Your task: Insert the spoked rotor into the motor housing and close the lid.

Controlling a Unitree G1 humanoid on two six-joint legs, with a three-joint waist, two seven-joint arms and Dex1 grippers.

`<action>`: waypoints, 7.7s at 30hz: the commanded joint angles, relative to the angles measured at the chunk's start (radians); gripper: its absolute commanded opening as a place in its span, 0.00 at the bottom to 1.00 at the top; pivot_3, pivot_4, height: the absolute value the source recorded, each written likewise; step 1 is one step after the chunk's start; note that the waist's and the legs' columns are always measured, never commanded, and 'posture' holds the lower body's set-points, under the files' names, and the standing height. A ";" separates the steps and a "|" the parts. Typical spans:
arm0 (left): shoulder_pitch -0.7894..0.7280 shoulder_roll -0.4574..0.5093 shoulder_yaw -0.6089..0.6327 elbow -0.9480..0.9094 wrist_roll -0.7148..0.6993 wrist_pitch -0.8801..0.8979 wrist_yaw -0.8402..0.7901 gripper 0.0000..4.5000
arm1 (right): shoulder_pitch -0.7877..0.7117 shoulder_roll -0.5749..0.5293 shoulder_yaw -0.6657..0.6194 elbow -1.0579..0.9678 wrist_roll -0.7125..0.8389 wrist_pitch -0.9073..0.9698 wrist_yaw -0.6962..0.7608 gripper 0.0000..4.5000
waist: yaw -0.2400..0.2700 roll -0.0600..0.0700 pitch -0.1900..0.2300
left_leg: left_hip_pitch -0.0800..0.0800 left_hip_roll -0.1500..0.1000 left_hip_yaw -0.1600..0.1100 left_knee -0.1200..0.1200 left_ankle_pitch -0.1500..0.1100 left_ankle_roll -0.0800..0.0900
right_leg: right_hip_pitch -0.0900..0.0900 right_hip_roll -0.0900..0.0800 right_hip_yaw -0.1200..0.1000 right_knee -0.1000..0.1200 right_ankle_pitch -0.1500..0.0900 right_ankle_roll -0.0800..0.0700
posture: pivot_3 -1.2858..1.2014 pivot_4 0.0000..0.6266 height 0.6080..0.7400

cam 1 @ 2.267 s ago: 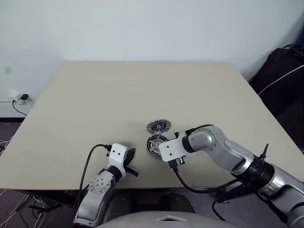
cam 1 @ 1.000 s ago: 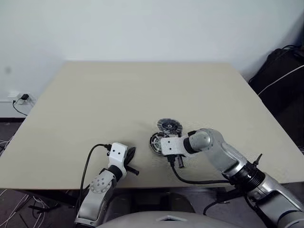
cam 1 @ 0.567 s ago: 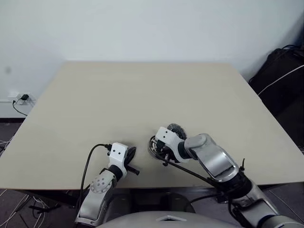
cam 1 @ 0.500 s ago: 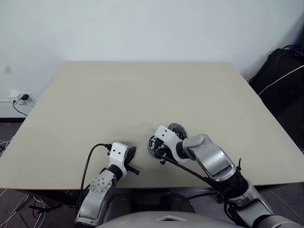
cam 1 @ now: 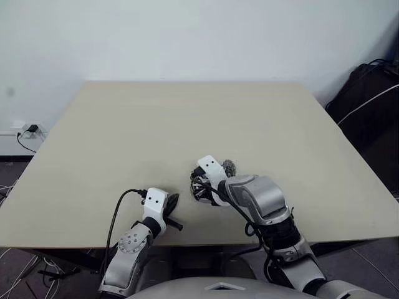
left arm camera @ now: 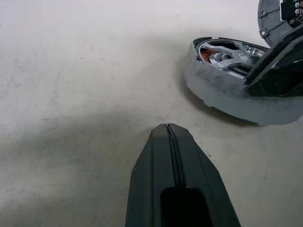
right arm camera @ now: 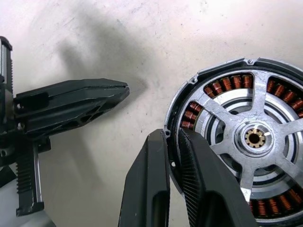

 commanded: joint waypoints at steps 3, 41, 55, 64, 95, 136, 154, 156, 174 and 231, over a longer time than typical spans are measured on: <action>-0.009 -0.005 0.005 -0.008 -0.007 -0.027 0.000 0.00 | -0.032 0.049 -0.085 -0.010 0.049 0.006 -0.065 0.29 | -0.001 0.002 0.001 | 0.000 0.000 0.000 -0.001 -0.001 0.001 | 0.000 0.000 0.000 0.000 0.000 0.000 | 0.52 0.00 1.00; -0.008 0.017 0.003 -0.038 -0.012 0.000 -0.020 0.00 | -0.090 0.277 -0.481 -0.146 0.490 -0.127 -0.295 0.01 | -0.015 0.005 0.003 | 0.000 0.001 0.000 -0.008 0.001 -0.003 | -0.003 0.003 0.000 -0.001 -0.001 -0.002 | 0.52 0.00 1.00; -0.015 0.020 0.005 -0.029 -0.010 -0.004 -0.022 0.00 | -0.086 0.180 -0.380 -0.160 0.513 -0.189 -0.269 0.01 | -0.015 0.005 0.003 | 0.000 0.001 0.000 -0.008 0.001 -0.003 | -0.003 0.003 0.000 -0.001 -0.001 -0.002 | 0.52 0.00 1.00; -0.026 0.017 0.003 -0.015 -0.011 -0.007 -0.025 0.00 | -0.031 -0.437 0.170 -0.281 0.248 -0.634 0.088 0.01 | -0.011 0.004 0.004 | 0.000 0.000 0.000 -0.007 -0.001 0.002 | -0.002 0.003 -0.001 -0.004 -0.003 -0.003 | 0.52 0.00 1.00; 0.004 -0.002 0.006 -0.025 -0.009 -0.015 0.004 0.00 | -0.099 -0.630 0.421 0.081 -0.299 -1.167 0.517 0.50 | 0.004 0.000 0.007 | 0.000 0.001 -0.001 -0.002 -0.002 0.003 | 0.000 0.002 -0.002 -0.003 -0.002 -0.002 | 0.52 0.00 1.00; 0.002 -0.016 -0.003 -0.042 -0.016 0.000 0.017 0.00 | 0.027 -0.481 0.293 -0.041 -0.288 -0.703 0.586 0.02 | 0.007 -0.001 0.005 | 0.000 0.001 -0.001 0.001 -0.002 0.003 | 0.000 0.001 -0.002 0.000 -0.002 -0.003 | 0.52 0.00 1.00; 0.001 0.001 -0.009 -0.058 -0.004 0.005 0.014 0.00 | 0.009 -0.248 0.180 -0.013 -0.156 -0.532 0.311 0.46 | -0.001 -0.002 0.004 | 0.000 0.001 -0.001 0.001 -0.001 0.002 | 0.000 0.001 -0.002 0.001 -0.002 -0.002 | 0.52 0.00 1.00; 0.002 0.006 -0.009 -0.063 -0.004 0.006 0.013 0.00 | -0.002 -0.186 0.134 -0.053 -0.113 -0.502 0.280 0.60 | 0.001 -0.001 0.004 | 0.000 0.001 -0.001 0.001 0.000 0.001 | 0.000 0.001 -0.002 0.001 -0.002 -0.002 | 0.52 0.00 1.00; 0.007 0.051 -0.031 -0.054 0.054 -0.170 -0.003 0.00 | -0.098 -0.051 -0.138 -0.166 -0.070 -0.666 -0.117 0.60 | -0.001 0.000 0.004 | 0.000 0.001 0.001 -0.003 0.000 -0.001 | -0.002 0.002 0.000 0.000 -0.002 -0.003 | 0.52 0.00 1.00; 0.009 0.116 -0.033 -0.050 -0.053 -0.227 -0.223 0.00 | 0.032 -0.359 0.057 0.241 0.040 -1.005 0.359 0.60 | 0.002 0.001 0.004 | 0.001 0.001 0.000 0.001 -0.001 0.003 | 0.000 0.002 0.000 0.000 -0.002 -0.003 | 0.52 0.00 1.00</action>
